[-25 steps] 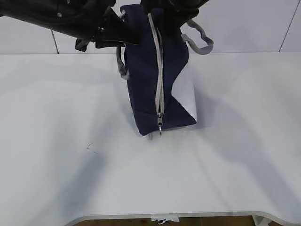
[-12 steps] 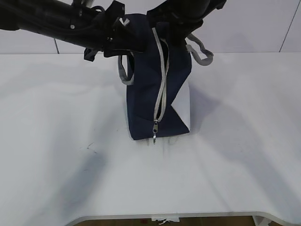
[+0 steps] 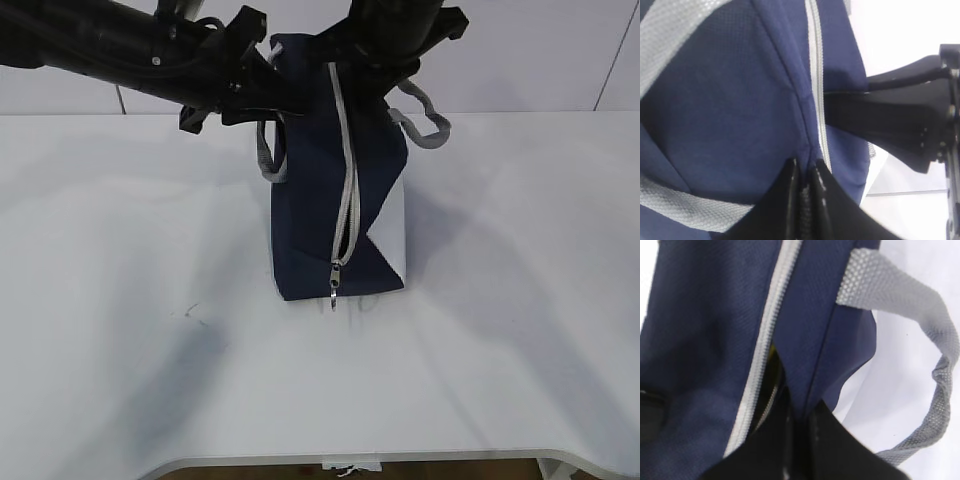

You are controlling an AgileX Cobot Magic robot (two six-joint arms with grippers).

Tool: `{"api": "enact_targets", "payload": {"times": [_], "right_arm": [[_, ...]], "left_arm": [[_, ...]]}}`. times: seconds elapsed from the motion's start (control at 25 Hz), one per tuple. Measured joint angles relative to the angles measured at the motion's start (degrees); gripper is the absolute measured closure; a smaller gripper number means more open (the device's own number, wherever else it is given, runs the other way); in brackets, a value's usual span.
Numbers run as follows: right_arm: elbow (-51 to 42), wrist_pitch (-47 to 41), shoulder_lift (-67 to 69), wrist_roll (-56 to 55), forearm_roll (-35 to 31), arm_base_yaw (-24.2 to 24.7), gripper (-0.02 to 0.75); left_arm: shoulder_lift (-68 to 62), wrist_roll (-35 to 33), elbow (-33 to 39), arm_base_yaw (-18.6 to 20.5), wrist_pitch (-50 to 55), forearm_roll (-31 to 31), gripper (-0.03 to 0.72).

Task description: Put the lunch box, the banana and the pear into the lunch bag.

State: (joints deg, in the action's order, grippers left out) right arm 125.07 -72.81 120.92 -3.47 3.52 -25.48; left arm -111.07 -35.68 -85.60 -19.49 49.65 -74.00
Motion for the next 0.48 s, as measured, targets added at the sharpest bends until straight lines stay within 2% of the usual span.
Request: {"api": "enact_targets", "payload": {"times": [0.12, 0.28, 0.4, 0.48], "right_arm": [[0.0, 0.1, 0.0, -1.0, -0.1, 0.0, 0.628], [0.0, 0.2, 0.0, -1.6, -0.4, 0.0, 0.43], [0.0, 0.2, -0.8, -1.7, -0.4, 0.0, 0.365], [0.0, 0.2, -2.3, -1.7, -0.4, 0.0, 0.353]], "left_arm": [[0.0, 0.0, 0.0, 0.0, 0.0, 0.1, 0.64], [0.0, 0.0, 0.0, 0.0, 0.2, 0.1, 0.487], [0.0, 0.0, 0.0, 0.0, 0.7, 0.1, 0.386], [0.0, 0.0, 0.0, 0.1, 1.1, 0.1, 0.357]]}}
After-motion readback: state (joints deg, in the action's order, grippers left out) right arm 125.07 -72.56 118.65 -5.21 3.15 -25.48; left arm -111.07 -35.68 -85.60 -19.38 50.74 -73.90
